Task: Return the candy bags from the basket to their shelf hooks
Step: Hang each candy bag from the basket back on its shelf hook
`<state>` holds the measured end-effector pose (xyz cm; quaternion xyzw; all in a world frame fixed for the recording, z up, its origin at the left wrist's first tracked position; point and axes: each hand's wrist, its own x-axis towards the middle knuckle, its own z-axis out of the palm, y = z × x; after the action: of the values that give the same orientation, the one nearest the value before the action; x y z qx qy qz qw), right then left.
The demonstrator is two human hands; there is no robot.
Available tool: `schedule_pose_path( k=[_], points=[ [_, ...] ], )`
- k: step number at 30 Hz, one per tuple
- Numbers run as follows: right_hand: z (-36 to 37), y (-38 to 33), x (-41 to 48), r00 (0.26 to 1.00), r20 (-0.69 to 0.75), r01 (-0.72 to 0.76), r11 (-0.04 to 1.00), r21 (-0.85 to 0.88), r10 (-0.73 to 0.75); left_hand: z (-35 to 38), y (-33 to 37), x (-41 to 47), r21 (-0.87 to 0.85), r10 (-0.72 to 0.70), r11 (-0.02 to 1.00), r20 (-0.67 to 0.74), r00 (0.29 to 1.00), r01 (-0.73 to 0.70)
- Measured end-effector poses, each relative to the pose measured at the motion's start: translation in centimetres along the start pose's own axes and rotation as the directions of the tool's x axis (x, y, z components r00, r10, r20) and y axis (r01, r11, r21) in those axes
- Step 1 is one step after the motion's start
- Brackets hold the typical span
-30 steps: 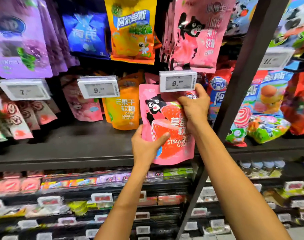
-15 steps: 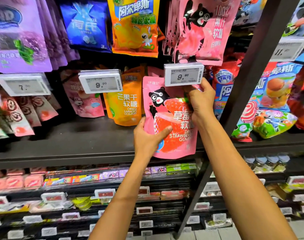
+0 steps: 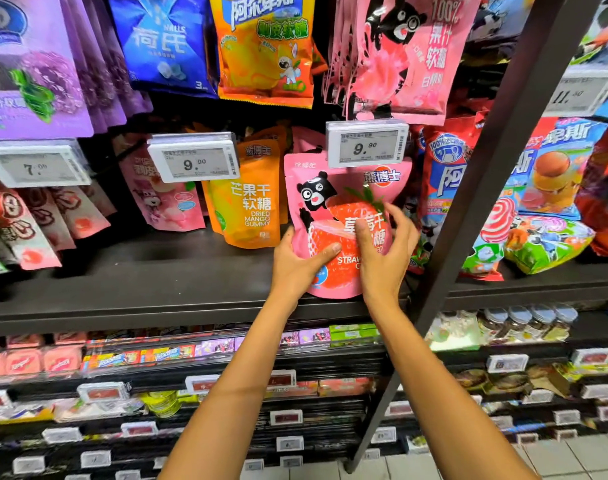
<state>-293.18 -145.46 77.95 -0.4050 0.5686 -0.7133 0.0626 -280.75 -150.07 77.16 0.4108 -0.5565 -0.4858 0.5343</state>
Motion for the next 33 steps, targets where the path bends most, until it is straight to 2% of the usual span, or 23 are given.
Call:
schedule_pose_path(
  k=[6, 13, 20, 23, 26, 29, 33],
  points=[
    [0.7, 0.6, 1.9, 0.997, 0.022, -0.071, 0.997, -0.021, 0.072, 0.9, -0.9, 2.3, 0.009, -0.028, 1.000, 0.025, 0.999, 0.028],
    [1.9, 1.2, 4.2, 0.996, 0.055, -0.067, 0.997, -0.025, 0.069, 1.1, -1.0, 5.0, -0.019, -0.059, 0.998, 0.095, 0.994, 0.061],
    [1.9, 1.6, 4.0, 0.990, 0.099, -0.102, 0.995, -0.001, 0.102, 1.1, -1.1, 5.0, -0.051, -0.132, 0.989, 0.095, 0.987, 0.137],
    [1.1, 1.5, 3.3, 0.988, 0.132, -0.079, 0.997, 0.015, 0.076, 1.3, -1.4, 4.1, -0.078, -0.171, 0.982, 0.021, 0.985, 0.172],
    [0.4, 1.1, 2.2, 0.988, 0.126, -0.086, 0.996, 0.011, 0.084, 1.0, -1.0, 2.6, -0.017, -0.150, 0.989, -0.122, 0.981, 0.149],
    [0.1, 0.4, 0.8, 0.997, 0.037, -0.070, 0.997, -0.015, 0.071, 0.0, -0.6, 1.4, 0.001, -0.079, 0.997, -0.183, 0.980, 0.080],
    [0.5, -0.2, -2.3, 0.994, -0.048, -0.098, 0.995, -0.017, 0.098, -2.6, -0.3, -1.7, -0.052, -0.061, 0.997, -0.259, 0.964, 0.049]
  ],
)
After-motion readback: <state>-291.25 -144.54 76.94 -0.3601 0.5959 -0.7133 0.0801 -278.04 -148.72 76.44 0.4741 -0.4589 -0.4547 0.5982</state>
